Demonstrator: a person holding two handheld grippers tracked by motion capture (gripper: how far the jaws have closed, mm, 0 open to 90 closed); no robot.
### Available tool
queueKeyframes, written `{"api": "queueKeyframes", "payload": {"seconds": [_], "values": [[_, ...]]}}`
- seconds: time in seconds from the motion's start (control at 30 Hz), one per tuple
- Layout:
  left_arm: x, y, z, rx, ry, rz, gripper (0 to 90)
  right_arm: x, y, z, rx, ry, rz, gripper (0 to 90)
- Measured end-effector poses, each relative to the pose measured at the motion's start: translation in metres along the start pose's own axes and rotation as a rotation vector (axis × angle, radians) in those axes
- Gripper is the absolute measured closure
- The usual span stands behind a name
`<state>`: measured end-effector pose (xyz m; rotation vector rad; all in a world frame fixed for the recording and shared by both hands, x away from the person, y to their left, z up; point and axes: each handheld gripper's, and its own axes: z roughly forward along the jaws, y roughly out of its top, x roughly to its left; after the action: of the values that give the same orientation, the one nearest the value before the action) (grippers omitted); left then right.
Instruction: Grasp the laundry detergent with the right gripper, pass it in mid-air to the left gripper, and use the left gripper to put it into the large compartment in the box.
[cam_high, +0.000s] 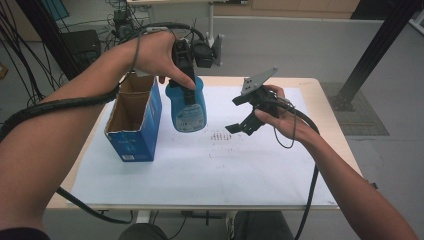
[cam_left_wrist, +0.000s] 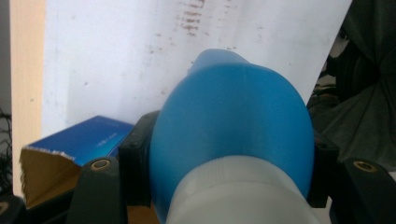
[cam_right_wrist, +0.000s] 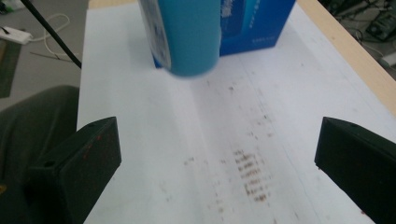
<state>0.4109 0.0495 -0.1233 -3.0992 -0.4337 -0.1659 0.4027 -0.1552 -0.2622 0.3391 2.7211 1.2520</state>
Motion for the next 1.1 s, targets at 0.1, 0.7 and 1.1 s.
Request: {"api": "queueKeyframes", "payload": {"seconds": [0.1,0.7,1.1], "values": [[0.005,-0.005,-0.006,0.006,0.012,-0.047,37.1,-0.003,-0.006,-0.011,0.049,-0.021,0.013,0.2],[0.037,-0.049,-0.062,0.013,0.076,-0.373,37.1,-0.016,-0.033,-0.065,0.307,-0.079,0.105,0.3],[0.061,-0.088,-0.101,0.000,0.094,-0.676,37.1,-0.018,-0.043,-0.088,0.412,-0.122,0.123,0.3]]}}
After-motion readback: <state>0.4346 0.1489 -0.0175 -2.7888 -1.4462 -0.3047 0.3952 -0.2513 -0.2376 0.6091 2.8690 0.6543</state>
